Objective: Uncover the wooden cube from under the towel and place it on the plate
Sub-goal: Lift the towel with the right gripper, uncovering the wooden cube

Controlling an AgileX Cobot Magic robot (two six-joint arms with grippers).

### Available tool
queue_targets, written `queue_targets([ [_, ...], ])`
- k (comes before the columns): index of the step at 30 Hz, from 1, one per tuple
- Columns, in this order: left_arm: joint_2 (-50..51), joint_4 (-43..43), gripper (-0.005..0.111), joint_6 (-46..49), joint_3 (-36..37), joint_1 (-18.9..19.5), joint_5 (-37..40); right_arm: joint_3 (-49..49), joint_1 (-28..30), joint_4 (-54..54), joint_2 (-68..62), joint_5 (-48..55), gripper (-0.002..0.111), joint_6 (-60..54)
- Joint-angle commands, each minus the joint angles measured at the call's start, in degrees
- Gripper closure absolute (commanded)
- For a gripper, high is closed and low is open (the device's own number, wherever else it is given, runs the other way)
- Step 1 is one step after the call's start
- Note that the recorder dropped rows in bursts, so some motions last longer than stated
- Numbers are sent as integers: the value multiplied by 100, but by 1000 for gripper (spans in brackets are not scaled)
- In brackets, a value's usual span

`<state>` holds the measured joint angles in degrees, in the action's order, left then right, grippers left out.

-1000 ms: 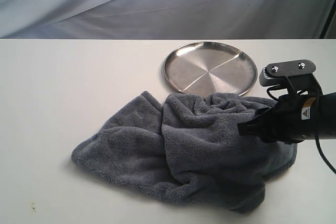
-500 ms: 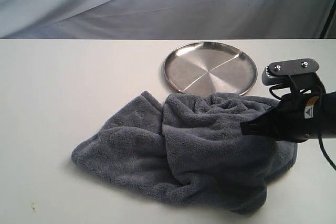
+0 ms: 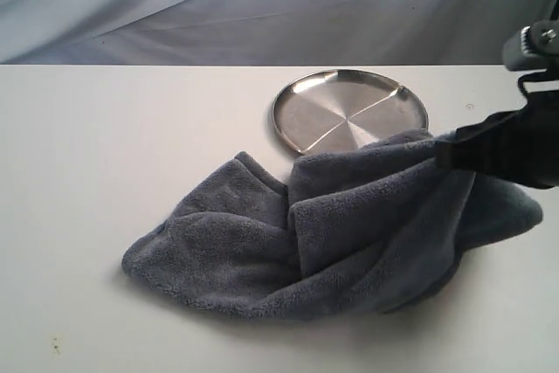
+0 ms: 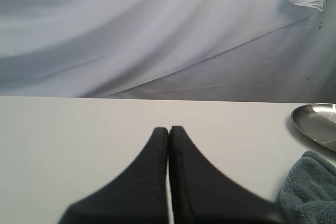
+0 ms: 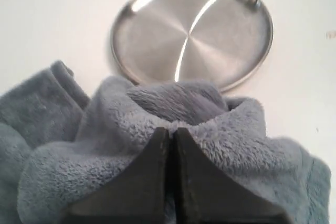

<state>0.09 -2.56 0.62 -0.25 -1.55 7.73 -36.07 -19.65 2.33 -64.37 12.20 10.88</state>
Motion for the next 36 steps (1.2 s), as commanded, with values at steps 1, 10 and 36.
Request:
queue_targets([
  [1,-9,4,105,-17,25,-5,-9,-8,23,-233,607,-523,108,-43],
  [10,-9,4,105,-17,25,-5,-9,-8,-264,-425,945,-1375,108,-73],
  [36,-9,4,105,-18,25,-5,-9,-1616,-2045,-192,-219,-1888,108,-333],
])
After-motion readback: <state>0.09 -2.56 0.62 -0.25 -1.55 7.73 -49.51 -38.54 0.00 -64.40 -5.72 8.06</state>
